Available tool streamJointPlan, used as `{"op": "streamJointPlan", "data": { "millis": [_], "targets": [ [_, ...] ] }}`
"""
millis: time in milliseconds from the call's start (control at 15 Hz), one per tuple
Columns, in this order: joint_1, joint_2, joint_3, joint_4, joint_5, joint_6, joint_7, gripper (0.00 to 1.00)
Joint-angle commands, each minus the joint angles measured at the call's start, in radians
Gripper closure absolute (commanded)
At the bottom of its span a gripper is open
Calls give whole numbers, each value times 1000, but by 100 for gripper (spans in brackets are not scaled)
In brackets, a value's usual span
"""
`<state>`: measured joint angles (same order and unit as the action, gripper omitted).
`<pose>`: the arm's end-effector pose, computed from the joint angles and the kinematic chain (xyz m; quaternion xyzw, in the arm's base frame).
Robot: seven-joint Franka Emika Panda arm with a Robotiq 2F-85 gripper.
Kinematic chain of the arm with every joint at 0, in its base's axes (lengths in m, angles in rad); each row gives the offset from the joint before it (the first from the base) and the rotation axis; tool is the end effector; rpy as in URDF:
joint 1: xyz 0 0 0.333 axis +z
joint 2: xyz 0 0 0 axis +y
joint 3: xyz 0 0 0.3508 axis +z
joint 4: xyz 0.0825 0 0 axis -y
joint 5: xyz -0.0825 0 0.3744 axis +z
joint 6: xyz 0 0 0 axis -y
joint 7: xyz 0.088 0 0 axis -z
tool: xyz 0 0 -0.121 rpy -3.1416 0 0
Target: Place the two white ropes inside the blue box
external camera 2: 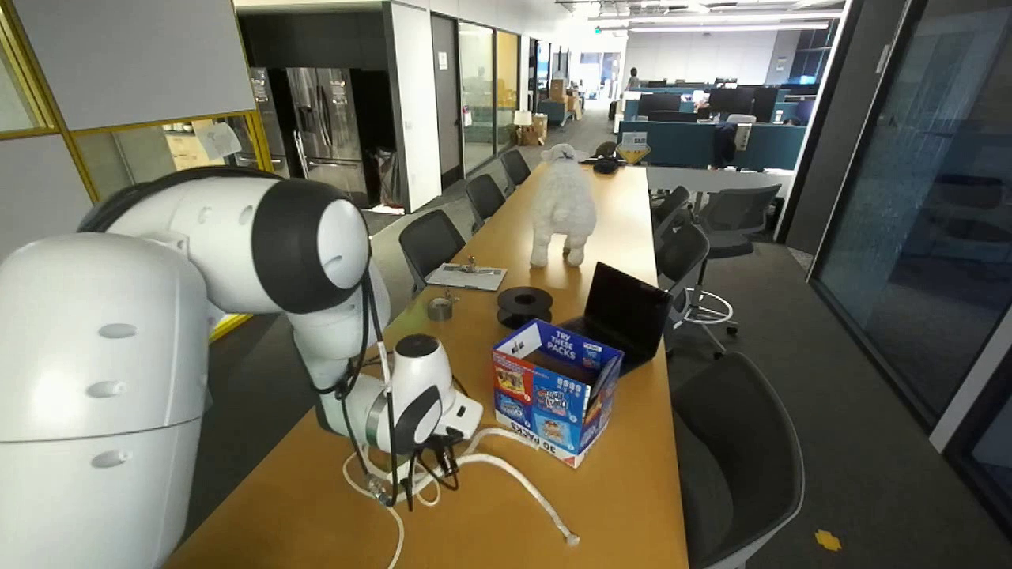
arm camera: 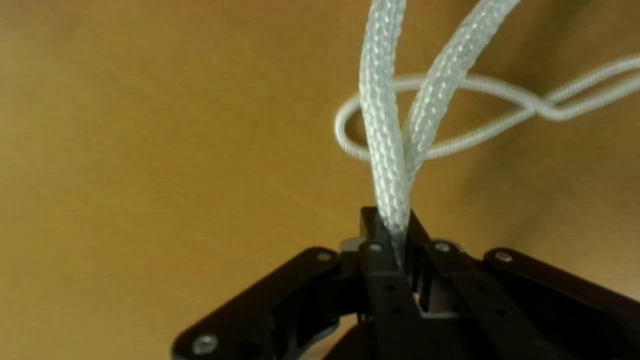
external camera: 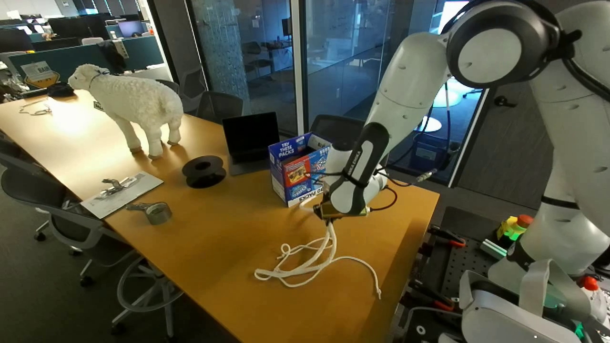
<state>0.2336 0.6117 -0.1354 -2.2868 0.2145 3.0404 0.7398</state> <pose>0.5425 0.0344 0.1257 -0.9136 0.3989 -0.0780 0.0139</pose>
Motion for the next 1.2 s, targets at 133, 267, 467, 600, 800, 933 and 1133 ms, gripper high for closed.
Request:
{"op": "streamJointPlan", "data": {
  "millis": [133, 267, 467, 600, 800, 933, 1133],
  "targets": [
    [282, -217, -395, -54, -65, 43, 103, 95],
    [381, -240, -552, -7, -132, 26, 194, 97],
    [539, -239, -787, 108, -203, -68, 360, 97],
    [652, -226, -939, 192, -229, -164, 472, 97],
    [789, -190, -1121, 338, -273, -338, 627, 97],
    [844, -181, -1191, 445, -293, -475, 696, 97],
    [836, -212, -1175, 625, -408, -693, 815, 97]
  ]
}}
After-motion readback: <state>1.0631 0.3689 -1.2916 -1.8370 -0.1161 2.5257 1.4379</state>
